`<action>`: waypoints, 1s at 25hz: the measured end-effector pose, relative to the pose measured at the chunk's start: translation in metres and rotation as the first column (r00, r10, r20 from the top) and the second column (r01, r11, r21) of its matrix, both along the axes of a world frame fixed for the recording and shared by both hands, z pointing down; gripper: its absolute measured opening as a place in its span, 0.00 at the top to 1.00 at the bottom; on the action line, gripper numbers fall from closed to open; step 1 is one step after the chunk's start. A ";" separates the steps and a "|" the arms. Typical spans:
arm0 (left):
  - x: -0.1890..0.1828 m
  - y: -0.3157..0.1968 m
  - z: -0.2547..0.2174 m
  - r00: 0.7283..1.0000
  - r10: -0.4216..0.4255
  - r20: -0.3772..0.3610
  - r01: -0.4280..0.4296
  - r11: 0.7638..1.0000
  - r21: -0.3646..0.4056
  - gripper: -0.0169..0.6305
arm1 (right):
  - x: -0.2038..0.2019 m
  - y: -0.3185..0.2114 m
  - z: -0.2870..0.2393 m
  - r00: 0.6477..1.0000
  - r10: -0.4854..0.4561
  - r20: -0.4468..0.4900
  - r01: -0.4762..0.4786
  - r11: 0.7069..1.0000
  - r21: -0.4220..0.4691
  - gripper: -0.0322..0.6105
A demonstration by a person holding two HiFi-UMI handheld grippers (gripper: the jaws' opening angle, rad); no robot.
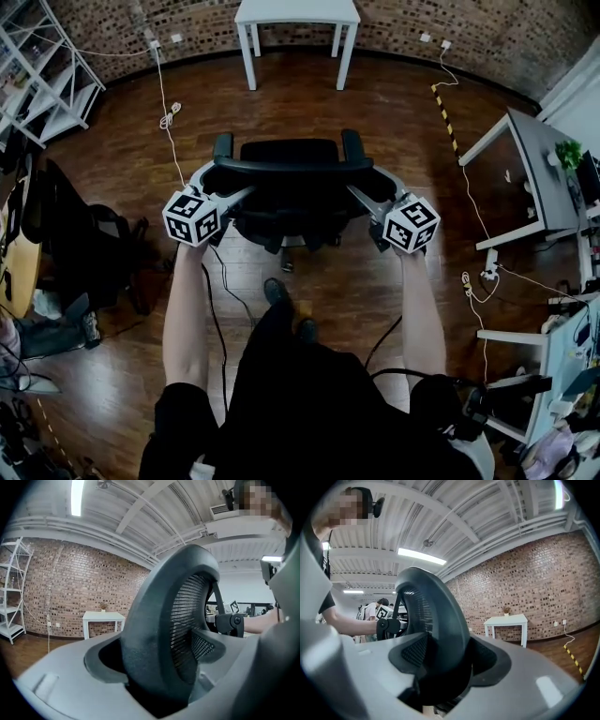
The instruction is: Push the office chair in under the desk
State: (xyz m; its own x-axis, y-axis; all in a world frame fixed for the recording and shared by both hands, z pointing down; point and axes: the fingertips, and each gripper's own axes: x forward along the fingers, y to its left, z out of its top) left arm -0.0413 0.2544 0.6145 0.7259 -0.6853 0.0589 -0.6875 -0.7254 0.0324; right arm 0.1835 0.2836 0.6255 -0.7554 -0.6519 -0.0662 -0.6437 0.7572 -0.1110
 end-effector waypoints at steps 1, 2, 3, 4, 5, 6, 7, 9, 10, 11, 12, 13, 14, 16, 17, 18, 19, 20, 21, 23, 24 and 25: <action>-0.005 -0.007 -0.005 1.000 0.004 0.002 -0.004 1.000 -0.005 0.14 | -0.005 -0.006 -0.004 1.000 -0.006 0.005 0.006 1.000 -0.007 0.54; -0.010 -0.014 -0.009 1.000 0.010 0.004 -0.010 1.000 -0.008 0.14 | -0.010 -0.011 -0.008 1.000 -0.009 0.009 0.010 1.000 -0.014 0.55; -0.014 -0.021 -0.013 1.000 0.018 0.004 -0.018 1.000 -0.010 0.14 | -0.015 -0.016 -0.011 1.000 -0.008 0.011 0.008 1.000 -0.020 0.55; -0.019 -0.028 -0.016 1.000 0.027 0.003 -0.027 1.000 -0.011 0.14 | -0.020 -0.022 -0.014 1.000 -0.002 0.011 0.002 1.000 -0.024 0.55; -0.024 -0.037 -0.019 0.999 0.037 0.001 -0.037 0.999 -0.011 0.14 | -0.025 -0.028 -0.016 1.000 0.008 0.010 -0.008 1.000 -0.027 0.55; -0.029 -0.046 -0.021 0.999 0.048 -0.001 -0.048 0.999 -0.012 0.14 | -0.031 -0.035 -0.018 1.000 0.019 0.008 -0.019 0.999 -0.029 0.55; -0.035 -0.056 -0.023 0.998 0.058 -0.004 -0.058 0.998 -0.014 0.14 | -0.037 -0.044 -0.020 1.000 0.030 0.005 -0.030 0.999 -0.032 0.55; -0.051 -0.078 -0.030 0.997 0.076 -0.009 -0.076 0.997 -0.010 0.14 | -0.053 -0.065 -0.025 0.999 0.047 -0.001 -0.047 0.998 -0.036 0.55; -0.059 -0.088 -0.033 0.996 0.085 -0.011 -0.085 0.996 -0.006 0.15 | -0.061 -0.074 -0.026 0.999 0.053 -0.003 -0.053 0.998 -0.037 0.55; -0.065 -0.097 -0.035 0.996 0.093 -0.013 -0.093 0.996 -0.004 0.16 | -0.068 -0.083 -0.026 0.998 0.060 -0.003 -0.060 0.997 -0.038 0.55; -0.071 -0.105 -0.035 0.995 0.100 -0.013 -0.100 0.995 -0.006 0.16 | -0.073 -0.091 -0.025 0.998 0.064 -0.003 -0.065 0.997 -0.041 0.55; -0.076 -0.113 -0.035 0.994 0.106 -0.012 -0.106 0.994 -0.010 0.16 | -0.078 -0.098 -0.023 0.998 0.068 -0.004 -0.068 0.997 -0.045 0.55; -0.079 -0.120 -0.034 0.994 0.110 -0.012 -0.110 0.994 -0.013 0.16 | -0.081 -0.105 -0.022 0.998 0.069 -0.005 -0.070 0.996 -0.052 0.55; -0.085 -0.133 -0.036 0.993 0.115 -0.016 -0.115 0.993 -0.014 0.16 | -0.086 -0.120 -0.021 0.998 0.070 -0.010 -0.070 0.996 -0.061 0.55; -0.087 -0.139 -0.037 0.993 0.117 -0.018 -0.117 0.993 -0.012 0.16 | -0.087 -0.127 -0.021 0.997 0.070 -0.013 -0.071 0.996 -0.061 0.55; -0.088 -0.146 -0.038 0.993 0.118 -0.019 -0.119 0.993 -0.009 0.17 | -0.088 -0.134 -0.021 0.997 0.072 -0.014 -0.073 0.996 -0.058 0.55; -0.088 -0.152 -0.039 0.993 0.119 -0.017 -0.119 0.993 -0.008 0.17 | -0.087 -0.141 -0.022 0.997 0.074 -0.013 -0.074 0.996 -0.055 0.55; -0.087 -0.158 -0.039 0.993 0.118 -0.014 -0.118 0.993 -0.010 0.17 | -0.086 -0.147 -0.021 0.997 0.074 -0.011 -0.075 0.996 -0.053 0.55; -0.087 -0.164 -0.038 0.993 0.117 -0.011 -0.117 0.993 -0.015 0.17 | -0.085 -0.153 -0.021 0.997 0.073 -0.009 -0.074 0.996 -0.055 0.55; -0.086 -0.176 -0.038 0.994 0.112 -0.008 -0.112 0.993 -0.021 0.17 | -0.083 -0.166 -0.021 0.998 0.067 -0.006 -0.068 0.996 -0.062 0.55; -0.085 -0.182 -0.040 0.994 0.110 -0.008 -0.110 0.994 -0.021 0.17 | -0.082 -0.173 -0.024 0.998 0.061 -0.005 -0.061 0.996 -0.061 0.55; -0.084 -0.189 -0.042 0.994 0.106 -0.007 -0.107 0.994 -0.020 0.17 | -0.081 -0.181 -0.026 0.998 0.055 -0.005 -0.055 0.997 -0.057 0.55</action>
